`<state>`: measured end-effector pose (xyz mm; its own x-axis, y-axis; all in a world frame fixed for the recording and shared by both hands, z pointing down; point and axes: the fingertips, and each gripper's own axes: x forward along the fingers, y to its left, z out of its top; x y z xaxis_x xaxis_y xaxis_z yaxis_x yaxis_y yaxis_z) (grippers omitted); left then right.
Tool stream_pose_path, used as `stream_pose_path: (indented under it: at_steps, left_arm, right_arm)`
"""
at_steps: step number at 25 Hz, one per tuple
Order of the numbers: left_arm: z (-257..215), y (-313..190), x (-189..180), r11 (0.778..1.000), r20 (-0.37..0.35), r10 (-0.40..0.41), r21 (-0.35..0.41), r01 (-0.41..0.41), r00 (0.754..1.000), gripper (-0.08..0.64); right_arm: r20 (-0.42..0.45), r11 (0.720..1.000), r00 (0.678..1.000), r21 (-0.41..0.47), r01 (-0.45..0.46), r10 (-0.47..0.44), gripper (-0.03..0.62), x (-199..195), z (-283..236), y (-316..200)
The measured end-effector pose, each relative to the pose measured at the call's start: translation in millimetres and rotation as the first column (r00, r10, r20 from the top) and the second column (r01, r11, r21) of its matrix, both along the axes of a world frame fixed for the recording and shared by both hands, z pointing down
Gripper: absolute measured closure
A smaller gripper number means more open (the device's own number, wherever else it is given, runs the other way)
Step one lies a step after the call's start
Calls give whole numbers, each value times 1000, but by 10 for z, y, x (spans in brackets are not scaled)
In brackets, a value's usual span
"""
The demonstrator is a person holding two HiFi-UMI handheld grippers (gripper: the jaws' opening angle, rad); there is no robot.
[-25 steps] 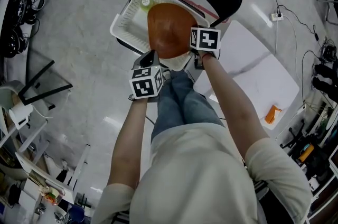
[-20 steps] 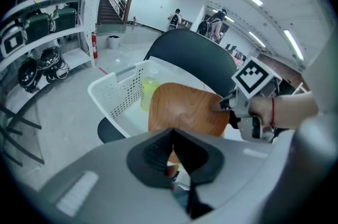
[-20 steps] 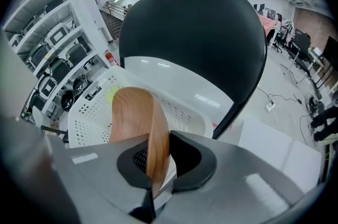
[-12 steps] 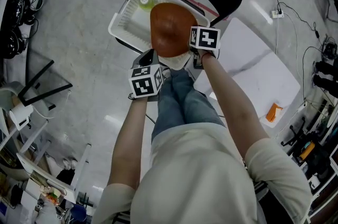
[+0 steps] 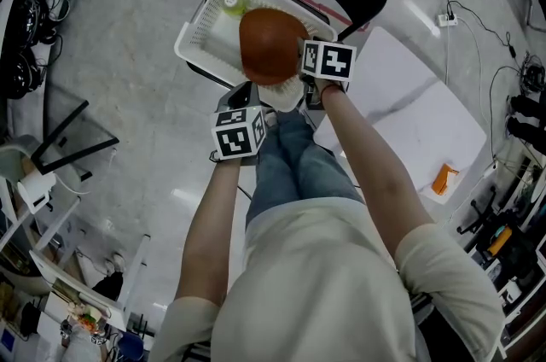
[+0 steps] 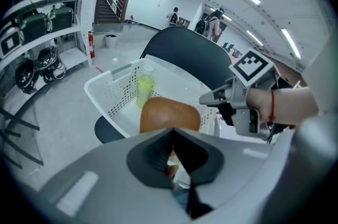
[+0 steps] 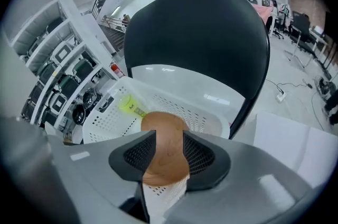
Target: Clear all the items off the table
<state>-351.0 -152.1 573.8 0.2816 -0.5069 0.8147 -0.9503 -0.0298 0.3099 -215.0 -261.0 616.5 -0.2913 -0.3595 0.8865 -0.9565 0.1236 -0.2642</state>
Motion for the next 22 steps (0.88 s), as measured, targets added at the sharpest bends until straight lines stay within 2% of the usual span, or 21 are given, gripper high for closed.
stream_pose_path:
  at_steps: [22]
  left_arm:
    - [-238,150,129,999,-6,27,42,-27,1000,551]
  right_arm:
    - [-3,997,998,44,-63,63,486,264,-328,332]
